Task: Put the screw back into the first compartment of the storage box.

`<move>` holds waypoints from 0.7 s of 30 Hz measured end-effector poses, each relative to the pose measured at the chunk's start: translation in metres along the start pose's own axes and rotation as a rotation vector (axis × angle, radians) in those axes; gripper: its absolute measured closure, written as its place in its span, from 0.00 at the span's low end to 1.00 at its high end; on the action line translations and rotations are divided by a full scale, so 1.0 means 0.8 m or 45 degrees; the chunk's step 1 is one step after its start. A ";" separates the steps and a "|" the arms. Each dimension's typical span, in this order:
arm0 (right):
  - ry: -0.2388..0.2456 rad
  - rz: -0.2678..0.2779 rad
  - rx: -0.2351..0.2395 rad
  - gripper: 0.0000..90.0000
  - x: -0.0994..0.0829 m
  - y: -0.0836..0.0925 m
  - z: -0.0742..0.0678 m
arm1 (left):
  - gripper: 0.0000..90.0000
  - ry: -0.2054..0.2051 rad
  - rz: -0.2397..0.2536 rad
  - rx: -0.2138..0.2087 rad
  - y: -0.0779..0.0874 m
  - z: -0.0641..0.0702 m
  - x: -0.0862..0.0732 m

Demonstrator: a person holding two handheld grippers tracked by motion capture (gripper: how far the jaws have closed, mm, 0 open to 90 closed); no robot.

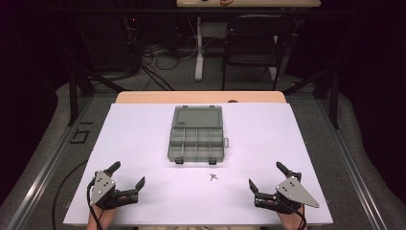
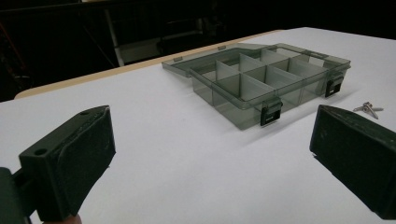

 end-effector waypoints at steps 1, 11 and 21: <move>-0.002 0.000 0.001 0.00 0.000 0.000 0.000 | 0.00 0.000 0.000 -0.003 -0.001 0.001 0.000; -0.004 -0.016 0.017 0.00 0.000 -0.003 -0.002 | 0.00 -0.023 -0.023 -0.061 -0.017 0.017 0.003; -0.004 -0.002 0.023 0.00 0.000 -0.004 -0.001 | 0.00 -0.076 -0.056 -0.189 -0.055 0.058 0.010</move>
Point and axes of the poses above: each handheld gripper's, and its own axes: y roughly backward along the jaws, x roughly out of its top, z roughly to its right, the point moved 5 cm from there along -y, roughly forward along the jaws, and after that the axes turned 1 degree about y, right-handed, at the moved point
